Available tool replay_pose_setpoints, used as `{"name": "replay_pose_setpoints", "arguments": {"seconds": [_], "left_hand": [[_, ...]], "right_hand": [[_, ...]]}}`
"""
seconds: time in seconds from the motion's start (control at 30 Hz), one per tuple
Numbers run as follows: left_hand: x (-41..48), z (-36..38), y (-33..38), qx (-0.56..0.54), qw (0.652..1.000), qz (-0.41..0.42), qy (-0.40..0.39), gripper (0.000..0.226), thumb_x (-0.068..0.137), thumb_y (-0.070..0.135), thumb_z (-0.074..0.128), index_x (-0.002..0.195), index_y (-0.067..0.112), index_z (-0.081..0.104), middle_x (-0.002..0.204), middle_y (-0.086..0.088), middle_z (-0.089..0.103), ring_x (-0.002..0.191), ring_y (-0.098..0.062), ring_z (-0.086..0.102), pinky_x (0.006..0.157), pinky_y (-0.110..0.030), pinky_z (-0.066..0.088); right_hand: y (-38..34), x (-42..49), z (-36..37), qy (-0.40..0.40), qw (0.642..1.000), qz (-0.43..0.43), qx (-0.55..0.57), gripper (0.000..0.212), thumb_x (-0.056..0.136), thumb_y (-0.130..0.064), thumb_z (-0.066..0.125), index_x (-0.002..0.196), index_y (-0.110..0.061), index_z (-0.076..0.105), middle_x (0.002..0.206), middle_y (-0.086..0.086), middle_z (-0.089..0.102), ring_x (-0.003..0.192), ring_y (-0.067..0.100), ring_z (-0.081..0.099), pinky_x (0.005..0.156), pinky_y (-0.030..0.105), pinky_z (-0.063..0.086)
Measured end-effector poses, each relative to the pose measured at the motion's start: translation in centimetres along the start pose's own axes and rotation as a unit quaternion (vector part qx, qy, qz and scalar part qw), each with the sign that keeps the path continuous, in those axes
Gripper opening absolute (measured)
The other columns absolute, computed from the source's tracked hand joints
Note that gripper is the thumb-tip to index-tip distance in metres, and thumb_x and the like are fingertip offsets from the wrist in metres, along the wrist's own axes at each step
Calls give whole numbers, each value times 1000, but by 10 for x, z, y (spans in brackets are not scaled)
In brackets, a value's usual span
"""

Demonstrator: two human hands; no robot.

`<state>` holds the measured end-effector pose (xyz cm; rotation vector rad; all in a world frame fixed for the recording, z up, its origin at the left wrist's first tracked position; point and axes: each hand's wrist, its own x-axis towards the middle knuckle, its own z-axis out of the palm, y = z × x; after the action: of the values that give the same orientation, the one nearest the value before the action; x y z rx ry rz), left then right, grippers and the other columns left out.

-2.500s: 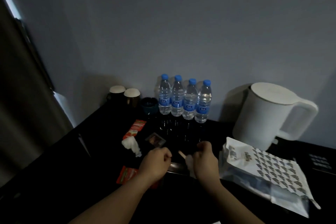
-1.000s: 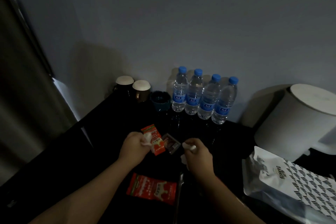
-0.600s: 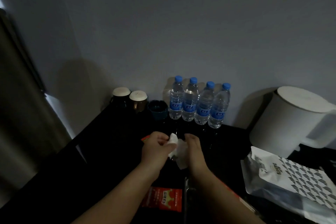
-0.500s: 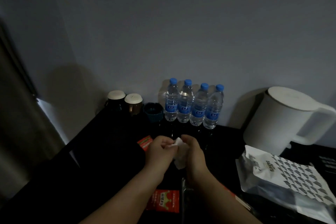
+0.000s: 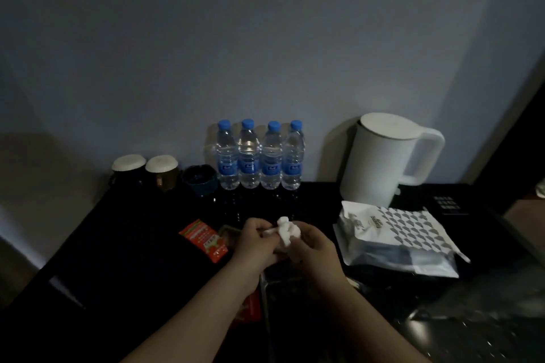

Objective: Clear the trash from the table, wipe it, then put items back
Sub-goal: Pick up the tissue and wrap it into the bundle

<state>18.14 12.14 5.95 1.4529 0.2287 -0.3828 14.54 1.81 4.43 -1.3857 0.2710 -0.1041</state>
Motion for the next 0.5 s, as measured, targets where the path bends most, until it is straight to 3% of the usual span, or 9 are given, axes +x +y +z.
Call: {"name": "replay_pose_setpoints", "arguments": {"seconds": [0.1,0.2,0.27,0.4,0.5], "left_hand": [[-3,20,-8,49,999,6,-9,21,87,3,62,86,15,45,95,-8,56,84,-19,60,75,-35,56],[-5,44,-11,124,991,32,-29,12,88,9,62,85,15,52,87,-5,60,81,-17,58,79,-34,52],[-5,66,-11,149,987,45,-45,7,90,12,60,85,14,58,83,-4,62,80,-17,58,77,-30,49],[-5,135,-15,146,985,51,-71,21,97,15,50,78,15,58,77,-4,61,71,-14,56,64,-25,45],[-11,202,-27,134,987,46,-80,15,96,21,53,82,17,56,82,-5,61,68,-13,55,61,-24,46]], "right_hand": [[-1,-6,-23,-2,1000,5,-5,18,88,1,56,99,-10,66,88,7,72,82,17,68,70,23,54],[-5,-4,-52,8,1000,23,1,23,88,3,55,107,-5,64,97,15,71,88,24,68,77,32,55],[-8,-3,-76,22,999,27,3,23,88,6,53,103,-7,65,94,13,71,86,24,68,78,35,55],[-19,-4,-143,79,995,-15,-58,21,86,7,52,80,-14,51,77,8,61,72,18,57,67,26,47],[-32,-7,-209,83,989,-51,-115,23,83,8,55,77,-14,48,72,1,54,66,10,50,62,18,42]]}}
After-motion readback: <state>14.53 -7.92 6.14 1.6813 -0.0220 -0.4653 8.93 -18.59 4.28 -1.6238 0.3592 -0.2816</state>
